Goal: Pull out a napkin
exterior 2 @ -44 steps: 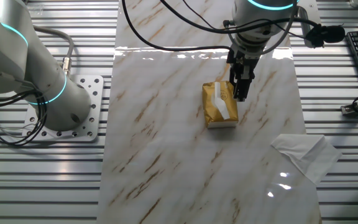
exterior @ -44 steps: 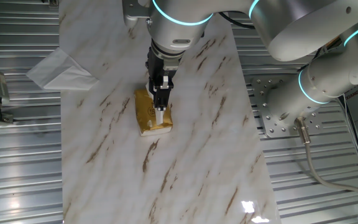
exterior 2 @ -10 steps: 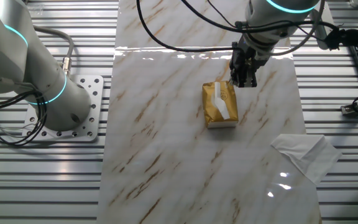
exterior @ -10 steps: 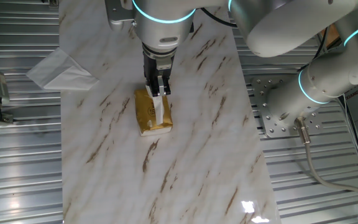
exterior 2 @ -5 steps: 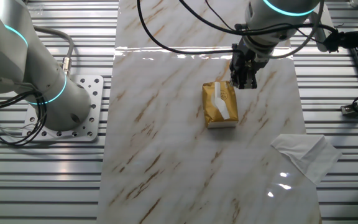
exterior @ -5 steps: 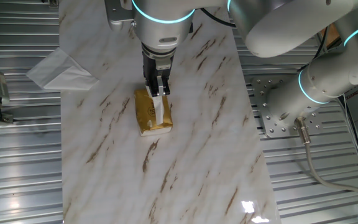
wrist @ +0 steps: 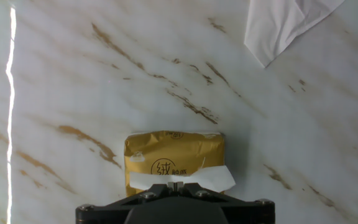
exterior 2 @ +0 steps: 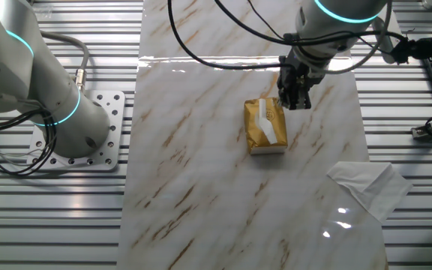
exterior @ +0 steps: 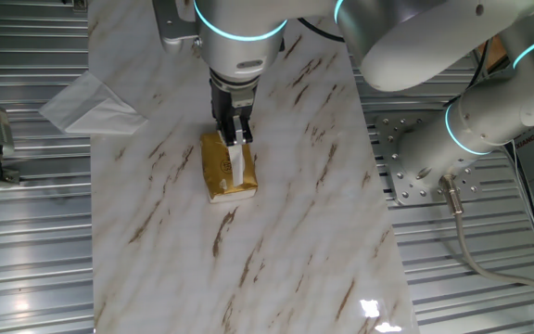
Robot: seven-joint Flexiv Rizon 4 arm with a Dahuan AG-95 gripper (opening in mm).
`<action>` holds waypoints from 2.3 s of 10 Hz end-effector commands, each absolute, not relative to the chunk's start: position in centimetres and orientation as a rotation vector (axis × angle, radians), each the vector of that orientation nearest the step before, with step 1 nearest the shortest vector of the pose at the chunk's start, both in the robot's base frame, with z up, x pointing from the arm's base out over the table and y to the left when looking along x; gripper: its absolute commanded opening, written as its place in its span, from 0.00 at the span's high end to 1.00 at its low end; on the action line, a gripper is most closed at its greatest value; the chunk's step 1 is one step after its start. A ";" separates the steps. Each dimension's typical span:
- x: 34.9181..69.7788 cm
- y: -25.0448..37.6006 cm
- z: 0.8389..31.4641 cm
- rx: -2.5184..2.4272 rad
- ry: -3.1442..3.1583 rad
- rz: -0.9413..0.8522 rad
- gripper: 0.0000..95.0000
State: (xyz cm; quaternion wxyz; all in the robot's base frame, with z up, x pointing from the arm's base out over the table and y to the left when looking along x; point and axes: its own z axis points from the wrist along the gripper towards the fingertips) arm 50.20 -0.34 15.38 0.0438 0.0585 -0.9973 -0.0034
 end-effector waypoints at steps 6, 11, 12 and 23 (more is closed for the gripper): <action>49.8 -0.5 13.8 0.225 -3.034 0.045 1.00; 49.6 -0.4 13.0 0.186 -3.029 0.025 1.00; 49.5 -0.4 12.9 0.182 -3.029 0.019 1.00; 48.0 -0.8 11.6 0.227 -3.032 0.035 1.00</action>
